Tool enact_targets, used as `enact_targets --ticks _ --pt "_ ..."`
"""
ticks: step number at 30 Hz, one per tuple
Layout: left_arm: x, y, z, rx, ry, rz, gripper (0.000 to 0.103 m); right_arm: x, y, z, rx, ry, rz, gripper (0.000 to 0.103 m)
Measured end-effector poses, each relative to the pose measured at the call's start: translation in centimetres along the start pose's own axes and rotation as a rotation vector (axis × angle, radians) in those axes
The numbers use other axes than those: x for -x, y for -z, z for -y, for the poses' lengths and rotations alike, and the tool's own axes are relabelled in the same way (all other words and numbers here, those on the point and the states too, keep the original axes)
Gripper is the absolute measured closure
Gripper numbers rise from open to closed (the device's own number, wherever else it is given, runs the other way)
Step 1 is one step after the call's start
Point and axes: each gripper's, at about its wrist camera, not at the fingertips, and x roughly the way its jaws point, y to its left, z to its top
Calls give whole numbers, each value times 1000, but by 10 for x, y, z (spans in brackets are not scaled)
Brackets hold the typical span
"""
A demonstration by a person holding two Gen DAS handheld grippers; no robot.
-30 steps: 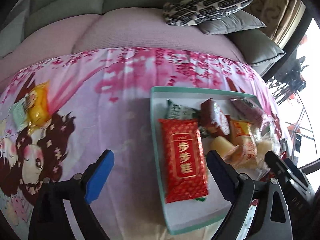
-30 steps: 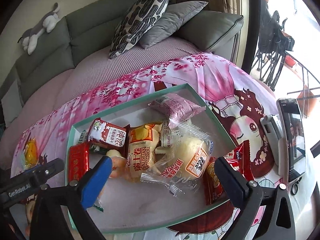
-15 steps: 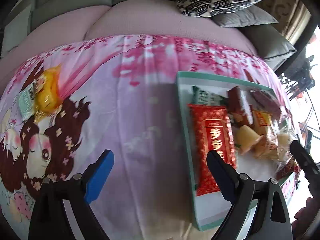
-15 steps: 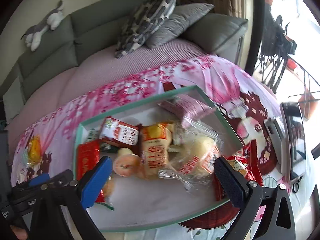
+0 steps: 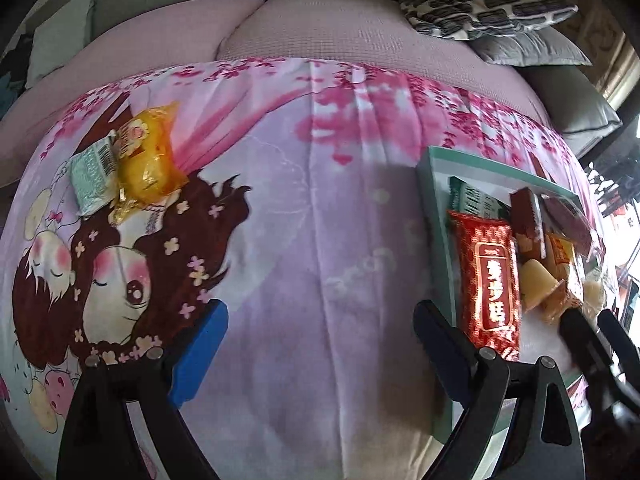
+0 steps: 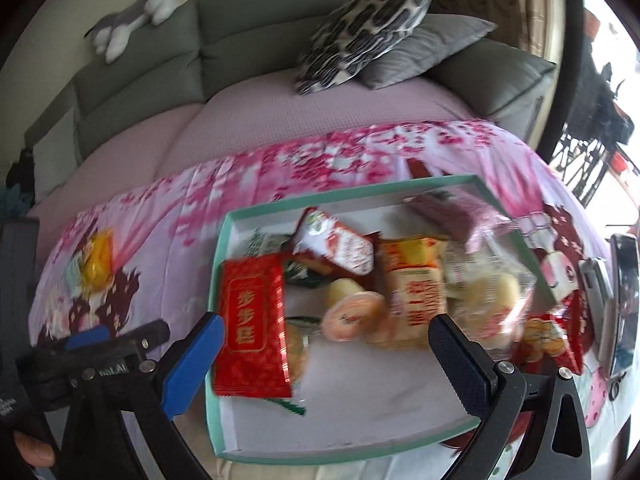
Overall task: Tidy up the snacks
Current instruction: 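Move both open tools back from the tray to the snack pile, then grasp the green barcode pack with left tool while right tool grasps yellow bread pack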
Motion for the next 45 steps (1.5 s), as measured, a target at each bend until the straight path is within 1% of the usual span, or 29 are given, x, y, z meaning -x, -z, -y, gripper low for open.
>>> enact_targets --ticks 4,10,17,21,25,30,34,37,39,41,43,45 --pt "-3 1 -15 26 -17 -14 9 -7 3 -12 37 17 -21 0" --pt "3 0 -39 45 -78 4 9 -13 4 -29 73 14 -38 0" --pt "13 -5 -67 95 -92 30 9 -18 4 -48 90 2 -43 0" --pt "17 -9 -78 99 -90 41 9 -20 3 -59 103 3 -39 0" --pt "18 -15 -91 99 -104 42 9 -21 1 -67 115 -9 -38 0" --pt "23 -29 -116 133 -84 58 9 -22 -9 -80 114 -48 -23 0" --pt "24 -42 -143 171 -104 75 9 -25 -14 -96 131 -55 -15 0" --pt "22 -47 -164 218 -68 70 9 -31 -15 -112 154 -57 -27 0" --pt "18 -49 -178 256 -45 64 9 -35 -17 -122 162 -72 -33 0" --pt "14 -50 -187 276 -44 56 9 -41 -21 -136 170 -101 -39 0" --pt "11 -52 -197 293 -59 53 9 -45 -25 -148 174 -128 -44 0" --pt "9 -54 -206 317 -42 62 9 -50 -30 -161 174 -155 -48 0"
